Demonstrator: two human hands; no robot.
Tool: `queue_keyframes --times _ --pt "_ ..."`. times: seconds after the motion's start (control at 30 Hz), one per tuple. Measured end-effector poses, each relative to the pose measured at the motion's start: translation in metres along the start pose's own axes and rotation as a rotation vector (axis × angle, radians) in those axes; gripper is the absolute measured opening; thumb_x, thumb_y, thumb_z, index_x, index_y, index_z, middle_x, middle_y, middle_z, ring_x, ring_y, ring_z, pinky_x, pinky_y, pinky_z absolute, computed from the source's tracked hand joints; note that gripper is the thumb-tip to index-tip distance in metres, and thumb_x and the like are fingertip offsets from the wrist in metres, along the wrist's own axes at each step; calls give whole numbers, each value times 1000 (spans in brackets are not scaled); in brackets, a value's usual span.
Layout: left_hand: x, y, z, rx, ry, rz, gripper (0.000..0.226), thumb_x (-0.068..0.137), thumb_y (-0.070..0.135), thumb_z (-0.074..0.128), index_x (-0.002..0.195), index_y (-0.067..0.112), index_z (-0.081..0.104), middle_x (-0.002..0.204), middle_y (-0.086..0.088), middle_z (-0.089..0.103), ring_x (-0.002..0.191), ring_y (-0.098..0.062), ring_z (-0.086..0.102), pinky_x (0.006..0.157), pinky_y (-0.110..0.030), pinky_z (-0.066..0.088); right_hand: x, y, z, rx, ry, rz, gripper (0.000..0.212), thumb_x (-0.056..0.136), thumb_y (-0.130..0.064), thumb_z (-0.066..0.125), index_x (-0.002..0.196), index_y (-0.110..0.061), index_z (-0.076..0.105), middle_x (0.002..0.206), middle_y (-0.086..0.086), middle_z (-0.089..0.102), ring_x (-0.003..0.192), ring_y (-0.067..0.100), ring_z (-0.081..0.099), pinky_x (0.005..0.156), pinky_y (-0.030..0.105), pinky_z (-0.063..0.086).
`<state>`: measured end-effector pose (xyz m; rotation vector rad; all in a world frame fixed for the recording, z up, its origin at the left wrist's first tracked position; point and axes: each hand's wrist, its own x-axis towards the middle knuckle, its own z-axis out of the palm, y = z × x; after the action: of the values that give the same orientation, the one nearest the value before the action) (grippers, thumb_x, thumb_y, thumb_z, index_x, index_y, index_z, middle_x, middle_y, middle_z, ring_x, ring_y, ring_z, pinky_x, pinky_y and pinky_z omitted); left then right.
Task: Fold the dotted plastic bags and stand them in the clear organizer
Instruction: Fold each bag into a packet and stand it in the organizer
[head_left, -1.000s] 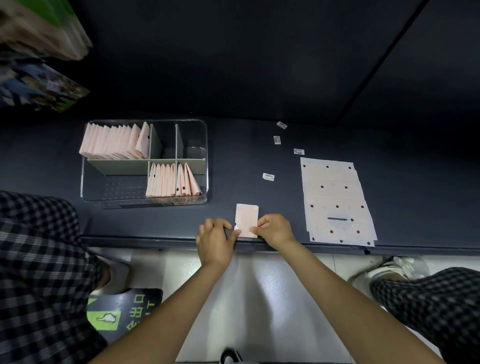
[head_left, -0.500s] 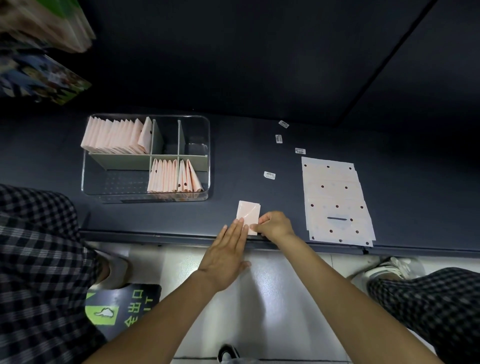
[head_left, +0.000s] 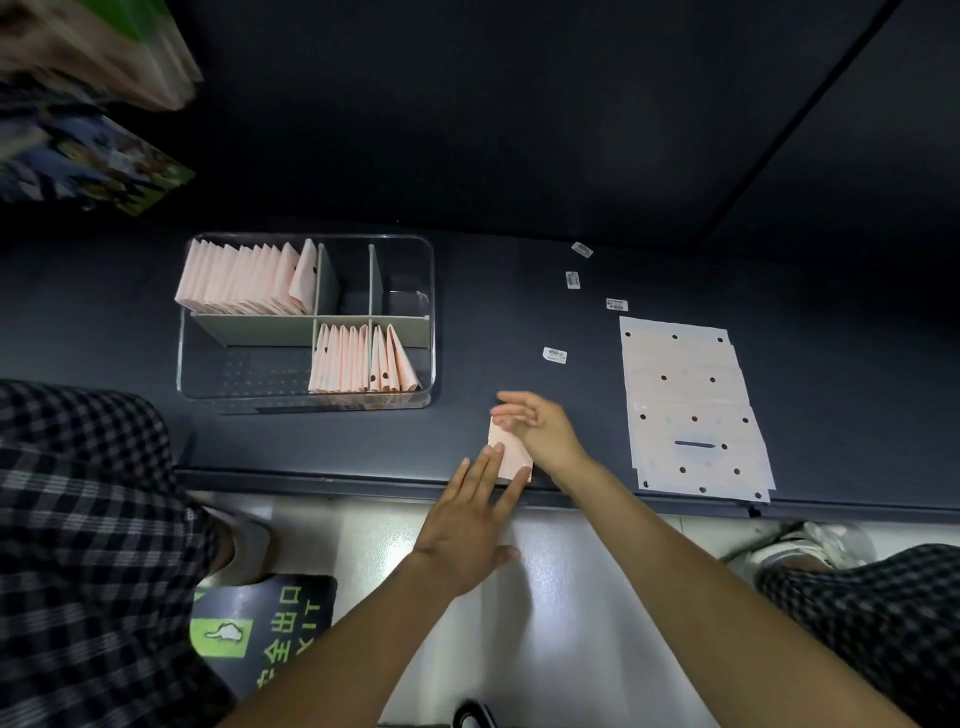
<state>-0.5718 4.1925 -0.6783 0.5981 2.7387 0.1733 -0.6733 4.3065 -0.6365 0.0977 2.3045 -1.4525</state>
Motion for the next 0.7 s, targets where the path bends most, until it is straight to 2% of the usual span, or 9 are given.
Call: queue_keyframes --times 0.07,0.17,0.23,0.27,0.33,0.43,0.5,0.57,0.7 --pt "1 -1 3 -7 6 7 87 92 57 40 147 24 -19 153 -15 -27 130 -24 -39 110 -36 -21 11 1 -4 -103 57 -53 36 87 20 44 121 12 52 114 41 54 73 7 57 69 10 42" --pt "0 -2 6 -90 51 3 82 92 57 40 149 27 -11 155 -10 -22 134 -19 -35 110 -34 -21 21 5 -10 -329 37 -95 30 80 5 65 110 -1 64 107 17 64 93 19 58 81 17 44" --pt "-1 -3 5 -214 138 -12 71 93 53 42 150 28 10 159 -6 -9 144 -17 -19 113 -30 -17 23 8 -14 -517 -3 -98 25 81 -5 68 105 -7 65 102 10 62 98 22 56 85 27 43" --pt "-1 -2 3 -309 203 -36 62 93 50 45 147 27 25 159 -4 4 147 -17 -4 116 -29 -10 23 10 -14 -568 -6 -78 22 82 -9 68 103 -9 65 101 9 63 98 22 56 84 29 43" --pt "1 1 -4 -540 347 -155 45 91 40 55 132 22 51 151 -4 30 138 -22 26 114 -27 17 21 11 -14 -615 15 -28 17 83 -13 68 99 -10 65 99 8 66 98 22 57 81 29 43" --pt "8 0 -16 -809 472 -418 36 86 16 65 121 14 59 129 -4 46 109 -18 48 96 -19 37 14 15 -13 -616 50 40 10 85 -15 65 93 -9 65 97 7 68 96 24 60 78 29 44" --pt "14 -3 -26 -932 427 -547 34 85 9 65 118 12 59 117 -6 52 94 -18 55 90 -28 45 7 20 -13 -605 72 75 7 86 -15 64 89 -10 66 97 7 68 95 24 60 76 27 42" --pt "19 -8 -31 -909 330 -619 31 85 9 66 115 11 59 106 -6 59 97 -23 57 86 -31 45 -2 24 -11 -595 88 101 5 86 -14 62 88 -11 66 97 8 68 94 25 60 75 27 42" --pt "19 -8 -38 -786 109 -670 22 85 21 67 107 18 64 104 -2 67 103 -22 58 81 -30 46 -18 30 -7 -600 114 115 7 86 -11 57 86 -12 64 94 9 68 94 27 60 75 30 44"
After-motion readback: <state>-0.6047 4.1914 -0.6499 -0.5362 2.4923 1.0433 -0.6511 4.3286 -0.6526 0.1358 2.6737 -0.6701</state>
